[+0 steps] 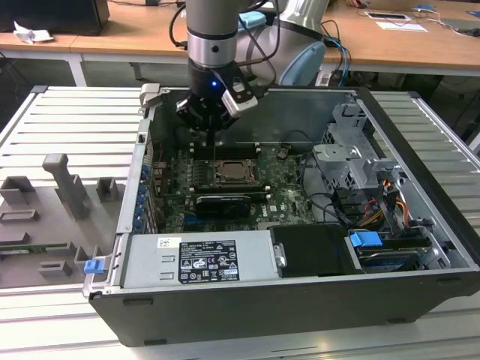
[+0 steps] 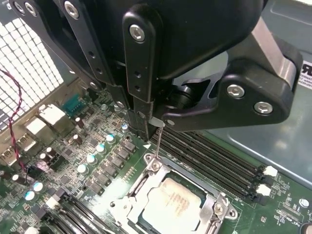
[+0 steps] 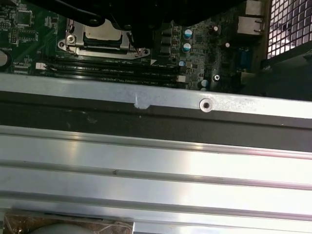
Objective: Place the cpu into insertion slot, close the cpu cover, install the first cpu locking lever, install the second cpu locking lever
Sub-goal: 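Install the first cpu locking lever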
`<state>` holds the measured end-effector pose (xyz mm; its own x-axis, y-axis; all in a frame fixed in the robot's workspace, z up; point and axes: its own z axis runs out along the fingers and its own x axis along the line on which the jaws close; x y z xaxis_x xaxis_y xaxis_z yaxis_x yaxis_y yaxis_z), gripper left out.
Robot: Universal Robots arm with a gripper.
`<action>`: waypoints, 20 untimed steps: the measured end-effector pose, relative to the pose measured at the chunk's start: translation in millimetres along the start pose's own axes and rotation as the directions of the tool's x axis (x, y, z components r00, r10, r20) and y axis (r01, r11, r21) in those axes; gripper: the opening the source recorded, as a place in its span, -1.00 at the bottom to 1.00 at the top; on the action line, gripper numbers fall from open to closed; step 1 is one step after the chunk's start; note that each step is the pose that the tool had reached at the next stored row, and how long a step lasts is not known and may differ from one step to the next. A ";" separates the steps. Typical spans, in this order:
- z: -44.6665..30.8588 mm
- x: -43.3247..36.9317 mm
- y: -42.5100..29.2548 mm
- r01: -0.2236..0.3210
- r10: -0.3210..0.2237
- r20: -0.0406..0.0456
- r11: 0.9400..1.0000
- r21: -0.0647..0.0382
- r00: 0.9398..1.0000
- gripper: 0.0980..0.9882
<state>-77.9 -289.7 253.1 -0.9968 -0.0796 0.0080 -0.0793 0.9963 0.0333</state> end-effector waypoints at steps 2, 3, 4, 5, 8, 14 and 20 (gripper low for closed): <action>1.7 -2.3 -0.3 0.000 0.000 0.000 1.000 0.000 1.000 -0.98; 2.3 -3.1 -0.3 0.000 0.000 0.000 1.000 0.000 1.000 -0.98; 2.6 -3.6 -0.4 0.000 0.000 0.000 1.000 0.000 1.000 -0.98; 3.2 -4.6 -0.5 0.000 0.000 0.000 1.000 0.000 1.000 -0.98; 4.4 -7.9 -0.7 0.000 0.000 0.000 1.000 0.000 1.000 -0.98; 5.4 -10.2 -1.2 0.000 0.000 0.000 1.000 0.000 1.000 -0.98; 5.9 -9.9 -5.1 0.000 0.000 0.002 1.000 -0.026 1.000 -0.98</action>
<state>-67.8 -293.8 247.0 -0.9968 -0.0797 0.0058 -0.0792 0.9951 0.0596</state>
